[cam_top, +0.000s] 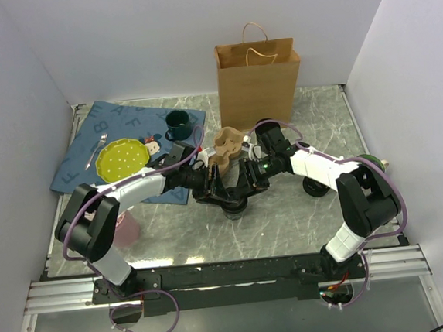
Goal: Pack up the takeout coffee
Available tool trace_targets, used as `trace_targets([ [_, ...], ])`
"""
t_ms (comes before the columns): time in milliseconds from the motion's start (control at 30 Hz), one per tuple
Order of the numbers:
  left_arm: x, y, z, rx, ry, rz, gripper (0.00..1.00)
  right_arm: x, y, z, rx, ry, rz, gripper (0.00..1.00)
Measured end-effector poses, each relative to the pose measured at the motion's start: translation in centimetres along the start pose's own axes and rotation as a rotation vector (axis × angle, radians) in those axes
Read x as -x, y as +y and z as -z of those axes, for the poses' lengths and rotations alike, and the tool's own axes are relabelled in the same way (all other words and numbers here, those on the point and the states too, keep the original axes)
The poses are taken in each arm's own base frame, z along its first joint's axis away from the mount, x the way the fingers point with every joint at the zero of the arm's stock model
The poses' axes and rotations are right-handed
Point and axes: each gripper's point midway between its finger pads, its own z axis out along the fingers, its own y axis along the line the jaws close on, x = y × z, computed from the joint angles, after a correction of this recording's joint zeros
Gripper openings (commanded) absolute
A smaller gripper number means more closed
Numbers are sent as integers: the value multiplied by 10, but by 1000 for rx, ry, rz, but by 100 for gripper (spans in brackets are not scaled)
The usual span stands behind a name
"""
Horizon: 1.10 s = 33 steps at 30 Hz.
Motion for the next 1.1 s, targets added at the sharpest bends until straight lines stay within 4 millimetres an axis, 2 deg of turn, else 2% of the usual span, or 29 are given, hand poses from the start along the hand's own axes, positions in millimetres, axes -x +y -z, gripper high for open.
trace_targets([
  [500,2,1,-1,5,-6,44,61,0,0,0,0,-1,8,51],
  [1100,6,1,-2,-5,-28,67,58,3,-1,1,-9,-6,16,50],
])
